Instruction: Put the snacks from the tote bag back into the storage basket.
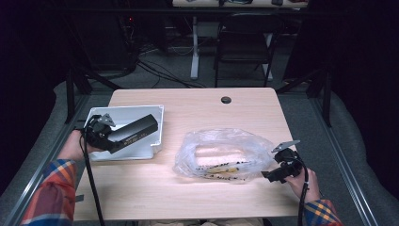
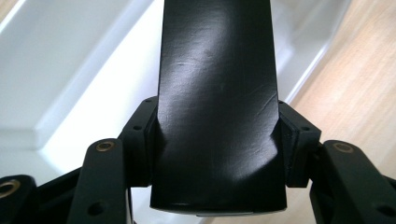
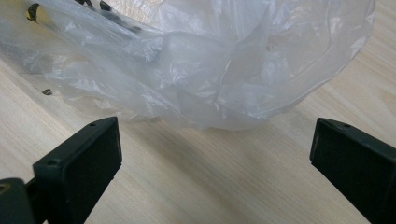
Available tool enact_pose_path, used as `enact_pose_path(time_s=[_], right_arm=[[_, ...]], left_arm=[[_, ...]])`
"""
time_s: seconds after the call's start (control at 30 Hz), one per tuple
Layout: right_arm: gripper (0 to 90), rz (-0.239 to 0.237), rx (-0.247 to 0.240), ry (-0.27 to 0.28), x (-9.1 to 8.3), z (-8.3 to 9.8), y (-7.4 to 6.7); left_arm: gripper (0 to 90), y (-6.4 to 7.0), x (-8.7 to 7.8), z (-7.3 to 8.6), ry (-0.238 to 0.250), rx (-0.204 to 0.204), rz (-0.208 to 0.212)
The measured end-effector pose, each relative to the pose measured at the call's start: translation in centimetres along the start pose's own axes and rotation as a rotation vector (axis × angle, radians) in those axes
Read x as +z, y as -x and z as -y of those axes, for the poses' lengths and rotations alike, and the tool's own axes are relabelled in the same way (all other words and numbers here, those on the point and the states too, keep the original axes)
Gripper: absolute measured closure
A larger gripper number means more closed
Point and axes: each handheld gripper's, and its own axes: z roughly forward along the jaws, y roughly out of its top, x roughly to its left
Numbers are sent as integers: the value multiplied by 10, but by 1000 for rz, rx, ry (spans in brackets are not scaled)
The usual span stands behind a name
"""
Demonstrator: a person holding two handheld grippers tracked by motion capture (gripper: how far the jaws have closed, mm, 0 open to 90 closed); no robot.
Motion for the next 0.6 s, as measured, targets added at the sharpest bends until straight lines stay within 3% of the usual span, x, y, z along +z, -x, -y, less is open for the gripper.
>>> enact_pose_path(time_s=[0.23,0.6], right_arm=[[15,0,-1,-1,0,0,0],[15,1,-6,-7,1,-1,-1]], left_arm=[[431,-6,21,6,-24,4,10],[428,-19,40,15,4,12,33]])
